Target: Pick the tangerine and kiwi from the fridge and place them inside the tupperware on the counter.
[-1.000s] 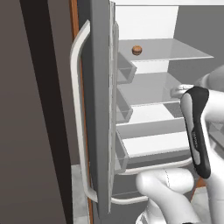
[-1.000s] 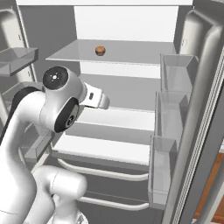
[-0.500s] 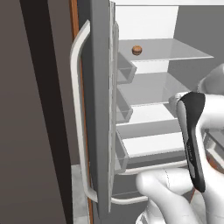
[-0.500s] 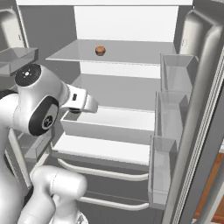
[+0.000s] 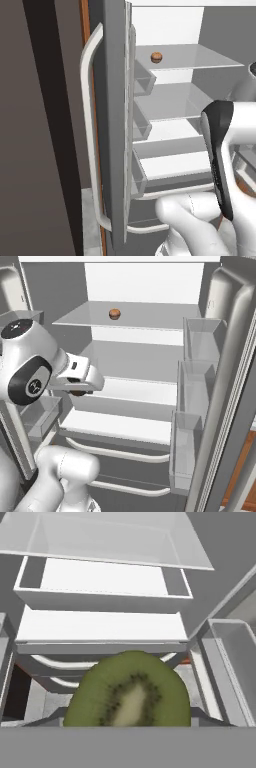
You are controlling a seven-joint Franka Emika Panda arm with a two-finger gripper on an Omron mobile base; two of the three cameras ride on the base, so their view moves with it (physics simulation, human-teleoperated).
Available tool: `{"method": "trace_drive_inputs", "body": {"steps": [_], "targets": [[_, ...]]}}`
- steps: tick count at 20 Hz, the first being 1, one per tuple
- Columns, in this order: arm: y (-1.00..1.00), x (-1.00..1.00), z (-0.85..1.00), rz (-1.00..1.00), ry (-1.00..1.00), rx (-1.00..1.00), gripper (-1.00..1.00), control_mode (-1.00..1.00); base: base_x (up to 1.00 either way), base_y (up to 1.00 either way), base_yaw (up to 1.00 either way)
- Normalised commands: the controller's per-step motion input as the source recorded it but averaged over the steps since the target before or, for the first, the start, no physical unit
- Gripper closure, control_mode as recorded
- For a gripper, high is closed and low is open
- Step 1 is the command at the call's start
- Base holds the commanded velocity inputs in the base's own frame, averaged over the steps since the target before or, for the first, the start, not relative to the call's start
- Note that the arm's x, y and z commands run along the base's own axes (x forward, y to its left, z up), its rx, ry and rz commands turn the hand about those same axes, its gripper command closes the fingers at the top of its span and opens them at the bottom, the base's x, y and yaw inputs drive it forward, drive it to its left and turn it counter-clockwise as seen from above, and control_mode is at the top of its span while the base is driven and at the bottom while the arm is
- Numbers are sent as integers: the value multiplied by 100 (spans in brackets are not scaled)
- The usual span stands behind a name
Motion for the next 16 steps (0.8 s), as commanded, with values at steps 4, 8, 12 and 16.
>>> {"method": "trace_drive_inputs", "body": {"steps": [4,8,12,16], "targets": [[9,-6,-3,0,14,-10,100,100,-1,5,5],[0,0,0,0,0,0,100,100,-54,1,0],[0,0,0,0,0,0,100,100,-95,-3,-4],[0,0,0,0,0,0,100,100,-100,-10,-18]]}}
